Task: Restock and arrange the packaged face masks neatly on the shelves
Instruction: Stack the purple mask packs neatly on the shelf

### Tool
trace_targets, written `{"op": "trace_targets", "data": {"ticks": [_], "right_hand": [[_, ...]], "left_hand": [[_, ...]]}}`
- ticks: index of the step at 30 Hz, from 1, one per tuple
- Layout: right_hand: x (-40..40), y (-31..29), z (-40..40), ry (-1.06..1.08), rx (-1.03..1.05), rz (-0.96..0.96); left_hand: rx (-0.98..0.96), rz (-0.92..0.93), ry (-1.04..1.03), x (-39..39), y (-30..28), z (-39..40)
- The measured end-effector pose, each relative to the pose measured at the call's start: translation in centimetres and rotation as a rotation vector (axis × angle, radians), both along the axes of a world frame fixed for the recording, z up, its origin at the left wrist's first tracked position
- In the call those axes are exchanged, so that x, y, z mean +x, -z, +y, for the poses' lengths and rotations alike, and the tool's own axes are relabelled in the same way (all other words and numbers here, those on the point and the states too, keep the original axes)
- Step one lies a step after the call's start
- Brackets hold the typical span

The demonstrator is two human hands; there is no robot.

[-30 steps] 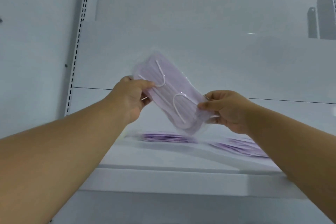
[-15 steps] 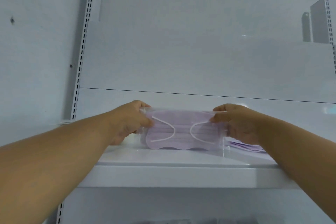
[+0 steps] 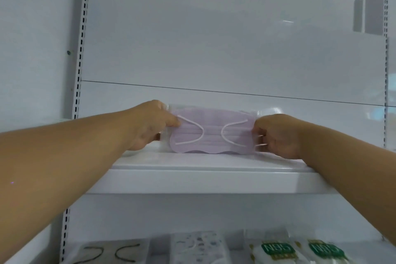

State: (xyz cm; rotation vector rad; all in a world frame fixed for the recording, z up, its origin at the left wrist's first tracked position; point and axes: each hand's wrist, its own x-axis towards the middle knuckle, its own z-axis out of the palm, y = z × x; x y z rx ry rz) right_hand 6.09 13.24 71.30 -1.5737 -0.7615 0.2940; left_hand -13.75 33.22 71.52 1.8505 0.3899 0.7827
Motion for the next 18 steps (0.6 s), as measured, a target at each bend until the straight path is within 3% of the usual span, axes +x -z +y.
{"op": "trace_targets", "data": {"ticks": [6, 9, 15, 18], "right_hand": [[-0.1, 0.3, 0.2, -0.093, -0.020, -0.072], [-0.4, 0.6, 0.0, -0.117, -0.081, -0.071], [0.3, -0.1, -0.2, 0.067, -0.036, -0.140], [0.5, -0.8, 0.1, 0.138, -0.132, -0.271]], "left_hand": [[0.119, 0.056, -0.005, -0.2, 0.3, 0.1], [0.064, 0.073, 0.008, -0.4, 0.2, 0.1], [0.140, 0.083, -0.100, -0.7, -0.1, 0.6], [0.231, 0.043, -0.242, 0.1, -1.2, 0.8]]}}
